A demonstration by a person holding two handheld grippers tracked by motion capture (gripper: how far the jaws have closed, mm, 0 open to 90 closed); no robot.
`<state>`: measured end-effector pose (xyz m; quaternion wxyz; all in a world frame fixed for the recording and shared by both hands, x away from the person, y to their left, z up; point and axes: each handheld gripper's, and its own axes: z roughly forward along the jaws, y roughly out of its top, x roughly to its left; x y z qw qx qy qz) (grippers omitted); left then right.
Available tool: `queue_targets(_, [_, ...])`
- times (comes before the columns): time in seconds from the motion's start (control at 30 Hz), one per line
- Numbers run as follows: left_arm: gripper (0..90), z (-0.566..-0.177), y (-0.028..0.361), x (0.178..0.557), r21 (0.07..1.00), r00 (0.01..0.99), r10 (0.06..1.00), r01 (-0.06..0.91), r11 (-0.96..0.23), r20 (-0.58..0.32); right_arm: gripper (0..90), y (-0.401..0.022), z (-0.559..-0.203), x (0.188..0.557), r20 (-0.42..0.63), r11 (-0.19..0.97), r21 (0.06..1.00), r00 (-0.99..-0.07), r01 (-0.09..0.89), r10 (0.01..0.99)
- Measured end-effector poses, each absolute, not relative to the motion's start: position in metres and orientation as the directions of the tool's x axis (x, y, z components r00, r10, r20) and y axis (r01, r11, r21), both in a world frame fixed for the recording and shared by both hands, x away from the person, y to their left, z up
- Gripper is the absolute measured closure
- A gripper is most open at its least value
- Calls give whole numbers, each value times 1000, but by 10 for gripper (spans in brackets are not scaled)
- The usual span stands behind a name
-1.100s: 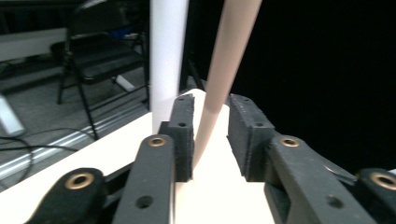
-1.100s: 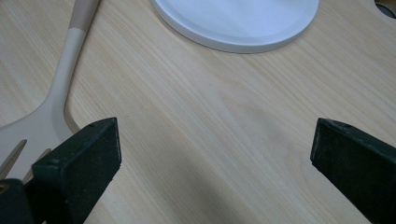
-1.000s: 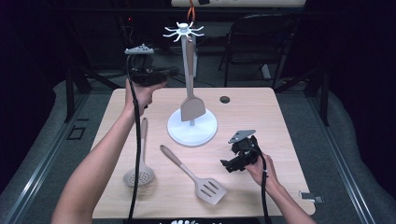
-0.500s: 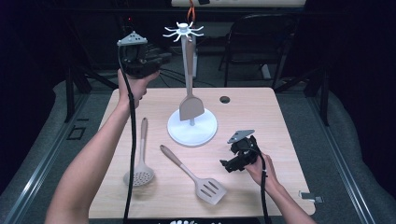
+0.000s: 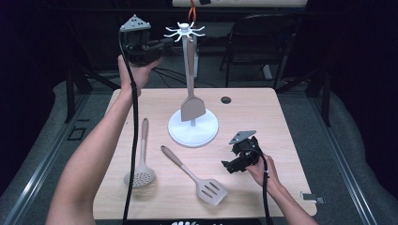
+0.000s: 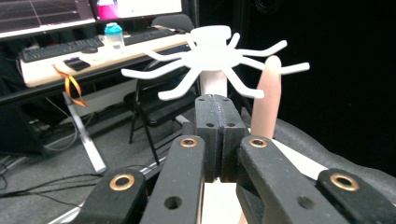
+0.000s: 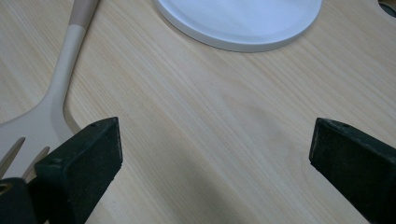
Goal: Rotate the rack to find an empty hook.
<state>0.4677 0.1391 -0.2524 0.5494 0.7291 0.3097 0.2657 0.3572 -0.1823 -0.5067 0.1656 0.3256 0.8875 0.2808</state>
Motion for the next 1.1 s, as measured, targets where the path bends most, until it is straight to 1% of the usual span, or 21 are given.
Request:
queue_targets(0.23, [900, -248, 142, 480, 966, 632, 775, 179, -188, 34, 22, -181, -508, 356, -109, 621, 621, -731, 479, 674])
queue_targets(0.5, [900, -250, 143, 489, 966, 607, 794, 196, -169, 16, 24, -182, -506, 355, -116, 630, 613, -734, 477, 669])
queue_targets(0.53, [900, -250, 143, 489, 966, 607, 794, 196, -169, 16, 24, -181, -508, 355, -104, 615, 627, -731, 478, 675])
queue_targets(0.57, [900, -251, 144, 488, 965, 609, 793, 200, -171, 15, 24, -182, -506, 355, -116, 634, 610, -739, 475, 664])
queue_targets(0.67, [900, -252, 145, 486, 964, 613, 790, 198, -176, 18, 24, -181, -508, 355, -106, 618, 625, -732, 477, 673])
queue_targets(0.7, [900, -254, 145, 484, 962, 617, 787, 196, -188, 28, 24, -182, -506, 355, -115, 634, 609, -739, 476, 664])
queue_targets(0.77, [900, -257, 146, 481, 961, 620, 784, 195, -195, 34, 24, -181, -507, 354, -109, 622, 618, -731, 481, 673])
queue_targets(0.83, [900, -258, 147, 479, 961, 625, 780, 195, -197, 34, 25, -182, -506, 355, -116, 637, 605, -739, 477, 663])
queue_targets(1.1, [900, -263, 152, 457, 957, 670, 740, 170, -235, 63, 27, -180, -506, 355, -122, 649, 590, -742, 480, 660])
